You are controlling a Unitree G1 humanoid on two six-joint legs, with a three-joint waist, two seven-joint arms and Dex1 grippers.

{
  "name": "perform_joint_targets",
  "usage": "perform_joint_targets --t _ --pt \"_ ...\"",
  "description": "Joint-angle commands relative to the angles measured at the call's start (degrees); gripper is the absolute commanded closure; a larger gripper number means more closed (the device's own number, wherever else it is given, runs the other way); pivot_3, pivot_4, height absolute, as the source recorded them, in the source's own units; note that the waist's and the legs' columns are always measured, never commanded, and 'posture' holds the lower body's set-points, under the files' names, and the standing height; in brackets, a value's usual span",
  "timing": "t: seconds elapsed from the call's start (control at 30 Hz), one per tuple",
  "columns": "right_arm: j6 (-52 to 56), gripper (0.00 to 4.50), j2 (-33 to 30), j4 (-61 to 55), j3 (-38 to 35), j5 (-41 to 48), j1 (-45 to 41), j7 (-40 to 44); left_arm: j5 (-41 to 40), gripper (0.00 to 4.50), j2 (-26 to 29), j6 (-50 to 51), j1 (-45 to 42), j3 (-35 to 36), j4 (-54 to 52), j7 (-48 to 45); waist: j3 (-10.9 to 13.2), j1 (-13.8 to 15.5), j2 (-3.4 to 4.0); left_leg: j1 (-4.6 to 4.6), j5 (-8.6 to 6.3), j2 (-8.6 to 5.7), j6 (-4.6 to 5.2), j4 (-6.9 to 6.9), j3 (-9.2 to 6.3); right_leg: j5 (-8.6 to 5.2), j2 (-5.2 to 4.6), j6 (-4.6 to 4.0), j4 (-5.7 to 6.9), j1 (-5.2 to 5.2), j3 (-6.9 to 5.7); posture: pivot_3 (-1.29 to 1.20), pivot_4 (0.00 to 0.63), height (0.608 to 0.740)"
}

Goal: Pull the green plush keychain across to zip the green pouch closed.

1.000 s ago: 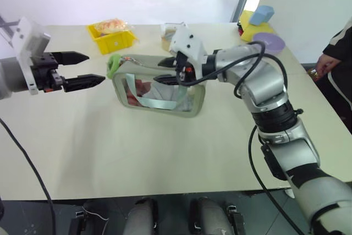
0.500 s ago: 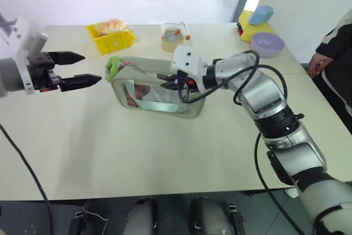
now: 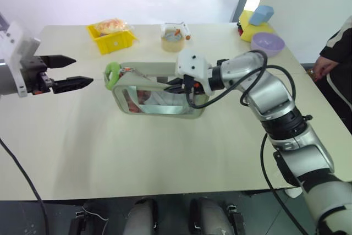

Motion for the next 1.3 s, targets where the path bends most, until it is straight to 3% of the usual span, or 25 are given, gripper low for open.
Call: perform_joint_targets --t 0.03,0.17,0.57,0.83,0.93,1.0,1.3 --pt "0.8 4.12 0.6 -1.9 -1.3 0.6 -0.8 -0.4 0.5 0.0 -0.7 -1.8 -1.0 0.5 0.2 0.3 0.0 0.0 0.0 0.0 0.0 0.0 0.0 0.0 0.01 0.0 0.0 0.0 0.0 0.0 0.0 0.0 0.15 0.739" --pt "2.0 2.44 0.1 -2.8 -2.4 0.4 -1.1 -1.7 0.9 0.0 -2.2 -2.8 -1.7 -0.6 1.3 0.5 0.0 0.0 0.0 0.01 0.0 0.01 0.0 0.0 0.0 0.0 0.01 0.0 0.01 0.0 0.0 0.0 0.15 0.739" --pt "6.5 2.44 -14.1 -10.2 -8.1 2.9 4.7 1.6 4.6 0.0 -3.9 -7.3 -6.8 -4.3 9.7 -1.0 0.0 0.1 -0.01 0.0 -0.02 -0.04 0.03 0.0 0.01 0.0 0.01 0.0 -0.02 0.01 -0.01 0.0 0.15 0.739" --pt "2.8 2.44 -12.3 -7.8 -6.6 0.5 8.7 -1.9 8.5 0.0 -9.2 -11.1 -10.6 -8.0 16.3 -0.2 0.0 0.1 -0.01 0.02 -0.02 -0.04 0.03 0.01 0.06 0.0 0.01 0.01 -0.02 -0.01 -0.01 0.0 0.15 0.739" --pt "0.9 3.27 -11.5 -7.1 -6.2 -0.3 9.2 -2.5 9.6 0.0 -11.4 -11.9 -11.8 -9.0 18.7 -0.6 0.0 0.1 -0.01 0.0 -0.02 -0.04 0.03 0.02 0.09 0.0 0.01 0.01 -0.02 -0.01 -0.01 0.0 0.15 0.739" --pt "0.0 4.26 -11.2 -6.8 -6.1 -0.6 9.3 -2.4 10.2 0.0 -12.4 -12.5 -12.2 -9.6 19.8 -0.7 0.0 0.1 -0.01 -0.01 -0.02 -0.04 0.03 0.03 0.08 0.0 0.0 0.01 -0.02 -0.01 -0.01 0.0 0.15 0.739" --pt "-1.6 4.39 -10.8 -8.7 -6.1 -0.4 10.9 -1.6 12.5 0.0 -17.4 -15.1 -15.4 -10.7 25.1 0.0 0.0 0.0 -0.01 0.0 -0.02 -0.04 0.03 0.04 0.06 0.0 0.01 0.01 -0.01 -0.01 -0.01 0.0 0.15 0.739"
